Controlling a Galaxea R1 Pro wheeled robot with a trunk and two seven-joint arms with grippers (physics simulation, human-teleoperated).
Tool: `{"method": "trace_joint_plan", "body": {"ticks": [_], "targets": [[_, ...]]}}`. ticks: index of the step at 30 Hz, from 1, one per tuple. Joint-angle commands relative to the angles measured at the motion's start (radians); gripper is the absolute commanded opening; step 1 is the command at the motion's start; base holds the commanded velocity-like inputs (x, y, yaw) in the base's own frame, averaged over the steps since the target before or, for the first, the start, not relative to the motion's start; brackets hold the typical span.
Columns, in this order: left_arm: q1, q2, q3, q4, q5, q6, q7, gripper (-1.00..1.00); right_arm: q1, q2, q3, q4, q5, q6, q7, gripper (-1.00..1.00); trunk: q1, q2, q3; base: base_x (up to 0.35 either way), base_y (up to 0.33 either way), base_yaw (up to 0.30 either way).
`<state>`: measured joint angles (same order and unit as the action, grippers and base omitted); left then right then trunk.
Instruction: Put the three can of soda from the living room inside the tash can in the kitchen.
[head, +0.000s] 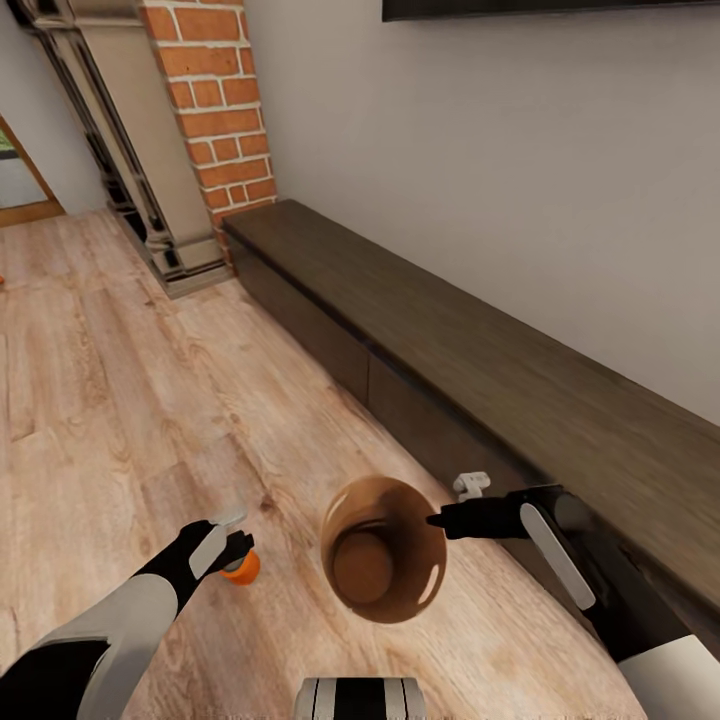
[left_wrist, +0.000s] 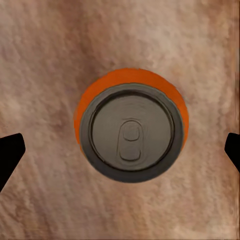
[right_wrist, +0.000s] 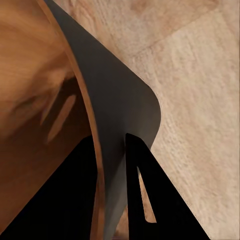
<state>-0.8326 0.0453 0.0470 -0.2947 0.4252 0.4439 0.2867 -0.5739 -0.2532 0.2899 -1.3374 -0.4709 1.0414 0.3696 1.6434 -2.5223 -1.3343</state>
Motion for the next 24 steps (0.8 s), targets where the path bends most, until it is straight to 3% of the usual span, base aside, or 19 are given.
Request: {"method": "trace_joint_plan", "body": {"ticks": [1,16,24], "targets": [[-0.006,0.0,0.0,-0.002,0.0,0.001,-0.01,1.0,0.0,0.0,0.0,-0.001,-0.043,0.006,0.006,-1.0,0.0,0.0,-0.004,0.0,0.0,0.0],[-0.021,0.007,0.001,-0.014,-0.003,0.009,-0.019,1.0,0.0,0.0,0.0,-0.002,-0.041,0.006,0.006,-1.0,0.007,-0.004,-0.062,0.0,0.0,0.0],[-0.02,-0.001,-0.003,-0.016,-0.003,0.003,-0.016,1.0,0.0,0.0,0.0,-0.002,-0.041,0.006,0.006,-1.0,0.007,-0.004,-0.062,0.0,0.0,0.0]]}}
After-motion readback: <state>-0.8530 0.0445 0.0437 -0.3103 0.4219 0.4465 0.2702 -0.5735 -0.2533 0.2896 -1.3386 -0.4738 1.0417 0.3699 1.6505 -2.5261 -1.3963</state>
